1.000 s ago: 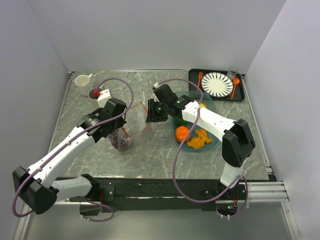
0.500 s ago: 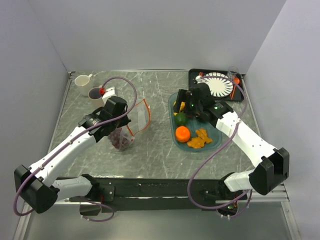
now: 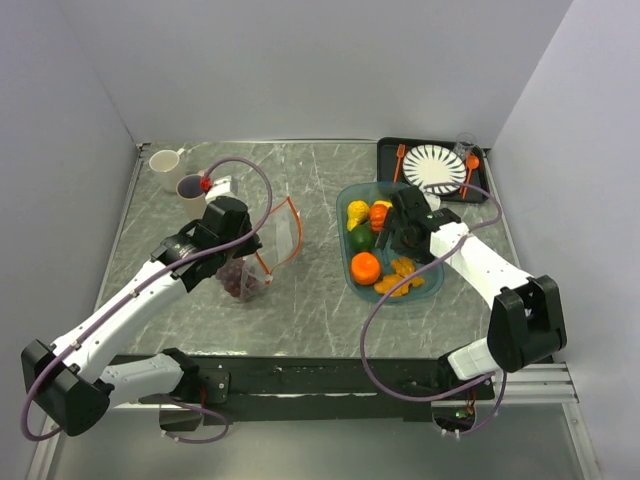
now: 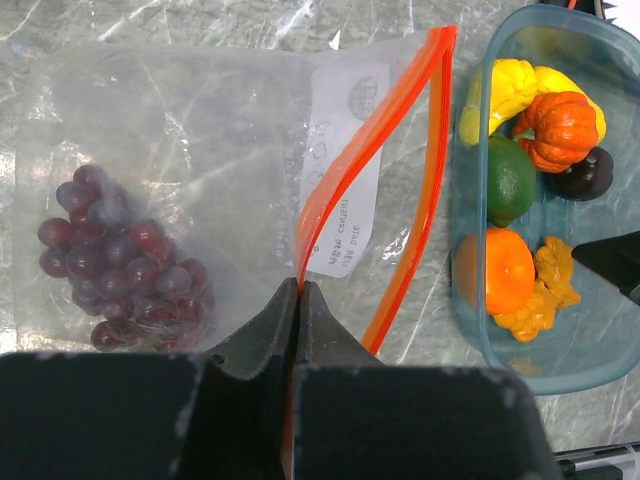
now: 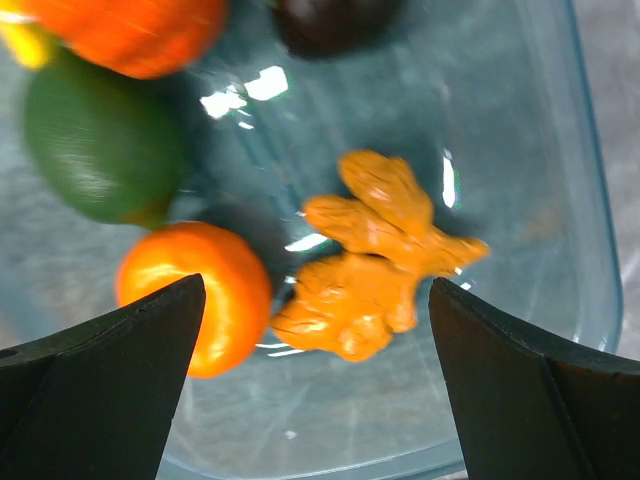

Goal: Place the food in the zip-top bag and seal the zipper
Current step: Pick up the fake vegetable from the bin.

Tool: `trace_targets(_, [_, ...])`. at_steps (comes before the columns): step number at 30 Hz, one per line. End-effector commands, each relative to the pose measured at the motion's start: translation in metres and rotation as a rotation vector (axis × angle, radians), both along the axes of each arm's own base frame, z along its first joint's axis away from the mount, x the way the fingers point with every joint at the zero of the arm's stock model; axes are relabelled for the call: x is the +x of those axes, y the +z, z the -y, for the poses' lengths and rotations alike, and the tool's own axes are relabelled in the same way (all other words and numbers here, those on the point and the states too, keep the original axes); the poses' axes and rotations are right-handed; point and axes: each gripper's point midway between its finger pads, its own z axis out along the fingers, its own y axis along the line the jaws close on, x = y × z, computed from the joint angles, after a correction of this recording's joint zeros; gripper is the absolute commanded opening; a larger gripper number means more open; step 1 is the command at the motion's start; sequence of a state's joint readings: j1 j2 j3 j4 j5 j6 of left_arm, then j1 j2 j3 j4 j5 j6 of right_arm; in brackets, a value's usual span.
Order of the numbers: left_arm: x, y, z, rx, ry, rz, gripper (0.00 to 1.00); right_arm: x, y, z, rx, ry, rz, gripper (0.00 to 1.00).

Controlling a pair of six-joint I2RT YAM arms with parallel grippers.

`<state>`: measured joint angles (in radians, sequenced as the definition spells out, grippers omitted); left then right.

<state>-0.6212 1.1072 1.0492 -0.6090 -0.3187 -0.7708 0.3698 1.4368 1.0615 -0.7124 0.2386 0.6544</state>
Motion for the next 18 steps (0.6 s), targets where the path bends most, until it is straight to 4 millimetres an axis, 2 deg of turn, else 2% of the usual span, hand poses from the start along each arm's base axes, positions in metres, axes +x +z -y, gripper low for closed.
trace_targets(1, [0.003, 0.013, 0.004, -0.029, -0.018, 0.043, 0.01, -0.005, -0.004, 0.014, -0.054, -0.078, -0.002, 1.0])
trace_targets(7, [0.006, 0.012, 0.004, -0.011, -0.014, 0.033, 0.01, -0.007, -0.03, 0.018, -0.102, -0.057, -0.073, 0.99])
trace_targets(11, [0.007, 0.013, 0.006, -0.016, -0.019, 0.034, 0.01, -0.006, -0.051, 0.014, -0.106, -0.031, -0.119, 0.95])
trace_targets(18, [0.008, 0.011, 0.006, -0.013, -0.02, 0.031, 0.01, 0.001, -0.068, 0.021, -0.173, -0.026, -0.159, 0.9])
